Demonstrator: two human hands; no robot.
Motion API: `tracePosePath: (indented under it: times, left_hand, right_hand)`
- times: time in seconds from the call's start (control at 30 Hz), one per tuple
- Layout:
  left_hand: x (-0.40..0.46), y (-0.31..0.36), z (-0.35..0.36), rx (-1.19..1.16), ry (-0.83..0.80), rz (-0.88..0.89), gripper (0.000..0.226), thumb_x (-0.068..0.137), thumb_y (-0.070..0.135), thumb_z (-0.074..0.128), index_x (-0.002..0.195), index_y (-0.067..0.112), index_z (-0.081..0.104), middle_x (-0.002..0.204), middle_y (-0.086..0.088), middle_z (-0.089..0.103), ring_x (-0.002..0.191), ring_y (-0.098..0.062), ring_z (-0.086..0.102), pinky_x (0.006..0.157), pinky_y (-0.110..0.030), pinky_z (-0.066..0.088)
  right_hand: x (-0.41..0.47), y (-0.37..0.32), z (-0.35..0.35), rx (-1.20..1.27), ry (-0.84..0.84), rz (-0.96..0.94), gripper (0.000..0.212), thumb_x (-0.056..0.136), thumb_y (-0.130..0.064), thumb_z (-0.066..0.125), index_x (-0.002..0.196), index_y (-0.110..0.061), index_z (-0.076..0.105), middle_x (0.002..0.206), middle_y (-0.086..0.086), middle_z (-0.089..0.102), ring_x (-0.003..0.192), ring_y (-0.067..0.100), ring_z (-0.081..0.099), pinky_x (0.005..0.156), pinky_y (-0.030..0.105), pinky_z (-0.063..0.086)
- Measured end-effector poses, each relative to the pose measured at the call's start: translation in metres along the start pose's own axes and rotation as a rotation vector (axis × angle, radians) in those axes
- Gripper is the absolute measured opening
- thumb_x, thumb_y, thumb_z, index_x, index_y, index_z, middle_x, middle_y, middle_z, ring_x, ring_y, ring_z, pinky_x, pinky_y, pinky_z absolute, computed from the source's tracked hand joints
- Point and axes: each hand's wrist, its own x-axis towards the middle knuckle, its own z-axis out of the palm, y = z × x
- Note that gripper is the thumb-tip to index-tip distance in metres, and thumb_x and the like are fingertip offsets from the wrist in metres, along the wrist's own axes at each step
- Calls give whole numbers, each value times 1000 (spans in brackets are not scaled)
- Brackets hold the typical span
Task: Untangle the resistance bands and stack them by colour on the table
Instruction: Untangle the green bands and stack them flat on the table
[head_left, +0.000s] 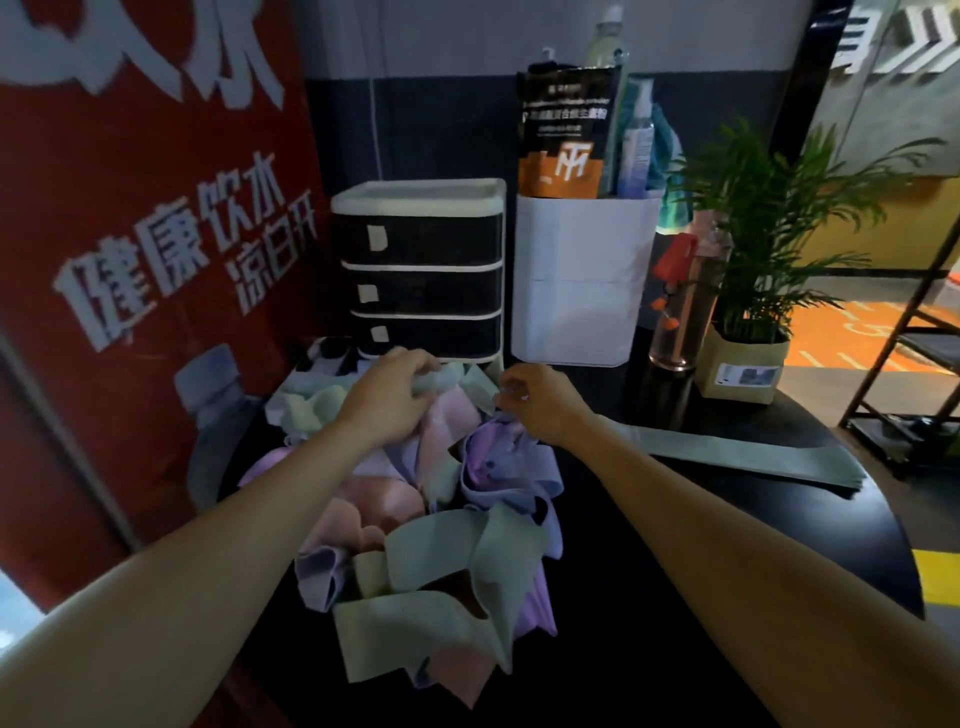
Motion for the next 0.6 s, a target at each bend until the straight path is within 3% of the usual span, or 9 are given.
tracePosePath:
  times: [0.13,0.27,0.33,0.43,0.6]
  left_hand:
    - [-4,-13,3,-54,4,-21,36,87,12,60,123,13,56,126,-5,51,116,-20,50,93,-23,36]
    - [-5,-20,8,-96,-21,-47,34,87,14,61,121,16,57,124,-3,53,114,-18,54,99,-34,43]
    - [-5,-20,10,-92,-21,-52,34,87,15,61,120,16,57,123,-2,54,112,-18,55,97,-34,43]
    - [-5,-17,9,-105,-10,-53,34,87,17,61,121,15,57,123,-3,53,111,-19,55,95,-32,43]
    - [2,-6,1,-154,-7,-42,32,88,12,59,119,12,58,116,-6,51,106,-22,56,92,-36,46]
  right_hand:
    - [12,0,19,-80,-113,16,36,87,-22,63,117,-1,58,110,15,63,87,18,52,73,24,37]
    - [18,1,28,-201,-134,22,27,91,-24,56,107,-2,62,106,17,64,96,32,59,81,36,47]
    - [19,-2,26,-237,-80,4,19,91,-16,52,92,-2,64,92,16,64,89,34,60,73,36,47]
    - [18,-7,13,-176,75,-20,21,89,-7,45,70,-9,51,73,13,56,71,33,56,60,35,42]
    - [15,-29,-27,11,345,-137,17,95,-6,41,85,-4,55,70,6,52,60,19,44,55,28,32]
